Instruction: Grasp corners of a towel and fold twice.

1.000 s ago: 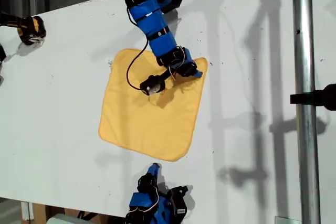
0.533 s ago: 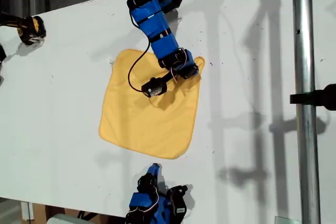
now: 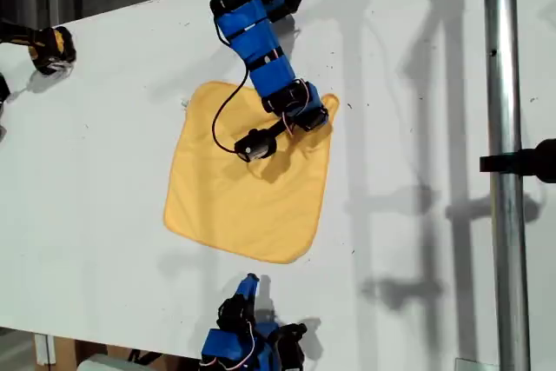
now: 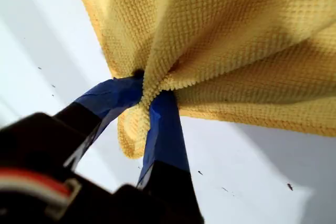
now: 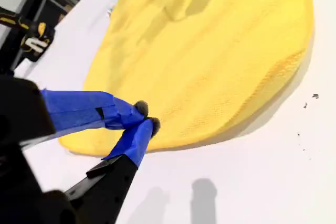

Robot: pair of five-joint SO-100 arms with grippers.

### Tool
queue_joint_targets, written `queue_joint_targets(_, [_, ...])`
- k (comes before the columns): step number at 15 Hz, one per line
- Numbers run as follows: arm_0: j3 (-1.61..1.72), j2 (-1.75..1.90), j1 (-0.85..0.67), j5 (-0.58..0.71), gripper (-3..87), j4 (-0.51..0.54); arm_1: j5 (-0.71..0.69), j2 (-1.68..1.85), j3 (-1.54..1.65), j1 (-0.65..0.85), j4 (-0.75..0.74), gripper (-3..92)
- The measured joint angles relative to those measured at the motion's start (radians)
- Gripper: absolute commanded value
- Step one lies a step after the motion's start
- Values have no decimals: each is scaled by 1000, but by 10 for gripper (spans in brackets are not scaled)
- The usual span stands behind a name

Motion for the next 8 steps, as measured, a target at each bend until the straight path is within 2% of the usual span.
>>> queue_joint_targets(2, [-224, -295, 46, 60, -13, -8, 0, -2, -3, 0, 0, -1])
queue_joint_targets(5, [-466, -554, 127, 225, -13, -37, 0, -3, -6, 0, 0, -1])
queue_joint_targets(8, [-693, -765, 222, 351, -13, 32, 0, -8, -14, 0, 0, -1])
